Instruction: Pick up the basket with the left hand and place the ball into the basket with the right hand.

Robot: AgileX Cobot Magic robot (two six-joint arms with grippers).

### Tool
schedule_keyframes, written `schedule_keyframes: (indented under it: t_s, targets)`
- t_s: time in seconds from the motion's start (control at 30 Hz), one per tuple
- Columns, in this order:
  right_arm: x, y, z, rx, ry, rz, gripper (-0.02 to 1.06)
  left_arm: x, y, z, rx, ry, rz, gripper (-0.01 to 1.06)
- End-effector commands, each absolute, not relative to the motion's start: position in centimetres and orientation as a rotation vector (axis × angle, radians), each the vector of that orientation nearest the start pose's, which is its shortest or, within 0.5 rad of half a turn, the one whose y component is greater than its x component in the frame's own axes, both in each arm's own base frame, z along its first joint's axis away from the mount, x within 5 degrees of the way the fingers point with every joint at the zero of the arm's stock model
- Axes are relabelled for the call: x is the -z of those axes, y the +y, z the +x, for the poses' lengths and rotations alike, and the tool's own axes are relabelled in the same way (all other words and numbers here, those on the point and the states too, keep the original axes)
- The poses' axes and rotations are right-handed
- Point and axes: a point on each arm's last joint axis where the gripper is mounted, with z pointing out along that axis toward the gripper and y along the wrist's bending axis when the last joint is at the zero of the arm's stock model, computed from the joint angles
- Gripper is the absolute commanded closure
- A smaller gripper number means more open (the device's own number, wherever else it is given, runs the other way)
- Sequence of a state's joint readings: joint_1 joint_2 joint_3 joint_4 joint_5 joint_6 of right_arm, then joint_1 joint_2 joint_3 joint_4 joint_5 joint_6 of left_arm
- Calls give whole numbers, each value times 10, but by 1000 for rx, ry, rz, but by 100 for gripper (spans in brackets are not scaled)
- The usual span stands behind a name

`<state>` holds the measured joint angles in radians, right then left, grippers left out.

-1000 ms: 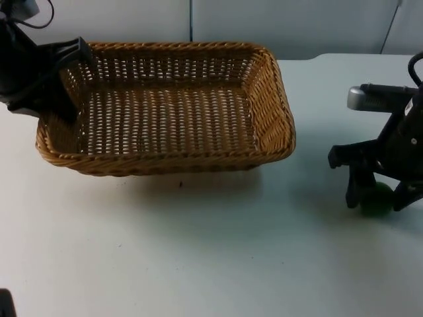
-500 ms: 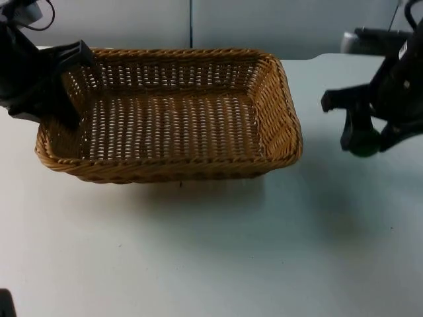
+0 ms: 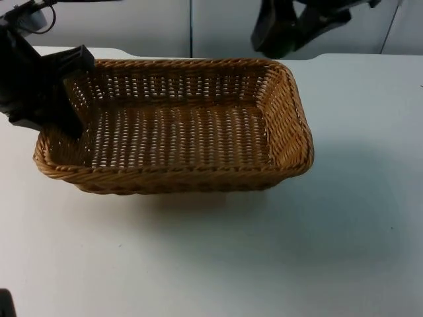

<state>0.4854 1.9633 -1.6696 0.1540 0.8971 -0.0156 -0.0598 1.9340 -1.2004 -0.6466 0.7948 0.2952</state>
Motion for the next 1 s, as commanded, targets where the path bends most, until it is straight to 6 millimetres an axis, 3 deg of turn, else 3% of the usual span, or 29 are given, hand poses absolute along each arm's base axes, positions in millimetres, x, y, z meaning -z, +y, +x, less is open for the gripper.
schedule_keyframes:
  t_s: [0.0,0.03,0.17,0.27,0.33,0.47,0.6,0.97]
  targets:
    - [-265,242,364,-368,2565,-724,94,-167,-65,367,758,2870,-144,105]
    - [-265,242,364,-368,2565,-724,94,-167,-65,367,758,2870,-144,105]
    - [-253,287,345,-398,2469,-891,94,-169,-69,364,832,2884,-166,105]
    - [-244,295,342,-401,2475,-911,94,-169,-70,363,850,2896,-163,105]
    - [-239,296,343,-404,2489,-911,94,-170,-71,362,864,2897,-168,105]
    - [-209,301,350,-392,2527,-919,94,-171,-72,362,898,2898,-182,105]
    - [-198,304,355,-390,2517,-910,94,-171,-72,362,895,2895,-184,105]
    - [-190,306,359,-372,2491,-920,94,-170,-71,363,881,2889,-184,105]
